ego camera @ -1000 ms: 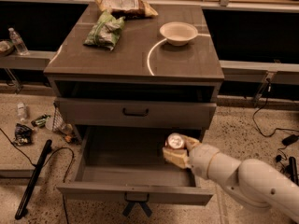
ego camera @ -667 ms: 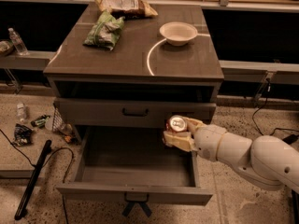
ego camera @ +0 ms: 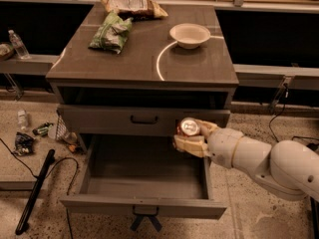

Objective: Pick coke can from middle drawer and place on counter

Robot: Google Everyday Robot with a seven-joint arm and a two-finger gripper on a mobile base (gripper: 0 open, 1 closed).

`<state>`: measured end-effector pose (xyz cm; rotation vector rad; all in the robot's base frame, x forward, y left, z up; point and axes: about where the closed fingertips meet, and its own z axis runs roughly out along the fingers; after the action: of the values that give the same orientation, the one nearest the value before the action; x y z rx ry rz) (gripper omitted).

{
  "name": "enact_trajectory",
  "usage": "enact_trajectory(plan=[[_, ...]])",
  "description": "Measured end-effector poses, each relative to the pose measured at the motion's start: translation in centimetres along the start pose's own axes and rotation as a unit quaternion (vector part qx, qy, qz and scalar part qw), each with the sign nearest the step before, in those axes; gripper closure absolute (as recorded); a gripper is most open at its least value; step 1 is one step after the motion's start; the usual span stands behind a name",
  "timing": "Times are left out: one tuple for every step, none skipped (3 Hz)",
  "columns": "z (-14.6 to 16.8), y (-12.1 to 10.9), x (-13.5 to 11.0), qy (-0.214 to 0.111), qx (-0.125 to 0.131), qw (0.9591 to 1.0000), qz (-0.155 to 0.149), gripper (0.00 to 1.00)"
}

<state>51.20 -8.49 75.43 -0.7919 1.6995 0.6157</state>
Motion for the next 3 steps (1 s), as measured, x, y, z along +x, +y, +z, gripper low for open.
enact_trajectory(plan=[[-2.0, -1.0, -5.6, -0.001, 0.02, 0.9992, -0.034, 1.0], [-4.1, -1.1, -14.1, 0.015, 0.022, 0.9959, -0.086, 1.0], [-3.7, -1.2, -18.2, 0.027, 0.0, 0.9937, -0.109, 1.0]])
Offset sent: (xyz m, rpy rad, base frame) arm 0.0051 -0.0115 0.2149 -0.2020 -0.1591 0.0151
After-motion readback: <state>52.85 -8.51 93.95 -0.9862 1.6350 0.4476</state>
